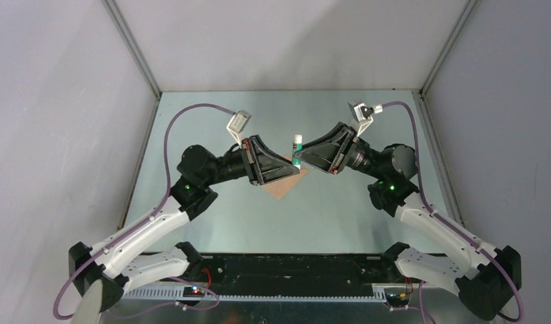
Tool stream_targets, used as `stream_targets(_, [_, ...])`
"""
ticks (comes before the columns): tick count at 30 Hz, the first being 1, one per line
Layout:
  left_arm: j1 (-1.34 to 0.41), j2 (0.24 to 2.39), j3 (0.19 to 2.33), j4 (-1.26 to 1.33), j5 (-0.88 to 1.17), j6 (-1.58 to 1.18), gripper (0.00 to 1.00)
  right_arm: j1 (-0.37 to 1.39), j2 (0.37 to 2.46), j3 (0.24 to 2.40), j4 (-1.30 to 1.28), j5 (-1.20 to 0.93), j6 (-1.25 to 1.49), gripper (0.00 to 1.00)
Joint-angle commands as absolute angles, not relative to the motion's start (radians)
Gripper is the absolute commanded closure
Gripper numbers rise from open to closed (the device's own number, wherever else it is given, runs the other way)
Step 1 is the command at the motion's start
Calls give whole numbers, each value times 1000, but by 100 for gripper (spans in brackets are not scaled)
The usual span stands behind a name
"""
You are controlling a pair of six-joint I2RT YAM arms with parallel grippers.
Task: Place the letter into the envelope and seal it
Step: Screw the solid glue.
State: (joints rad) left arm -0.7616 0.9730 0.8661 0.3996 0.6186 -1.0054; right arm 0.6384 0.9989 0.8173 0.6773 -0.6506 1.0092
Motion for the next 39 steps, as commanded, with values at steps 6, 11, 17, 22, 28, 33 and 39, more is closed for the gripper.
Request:
stream_targets(6, [-738,1154,870,1263,785,-1523,100,625,1126,812,1252,-883,1337,100])
stream_targets(11, [-739,1249,874,1478,776,-1697,100,629,1158,813,1323,-889,1382,100])
stream_targets(17, [-735,1230,864,1395,776,-1653,96,630,1076,814,1046,-851,1195,100])
stream_targets(22, [-723,1139,861,1059,777,-1407,53,627,956,834,570,-672,973,100])
stream_targets(28, [-712,931,945,124,615,-866,17,643,896,903,180,-393,858,100])
stream_targets(33, [-784,910,1092,-307,273,-556,14,746,918,1037,-147,-98,843,100])
stream_targets(39, [-871,950,1151,-392,110,-485,16,817,976,1114,-326,80,927,100])
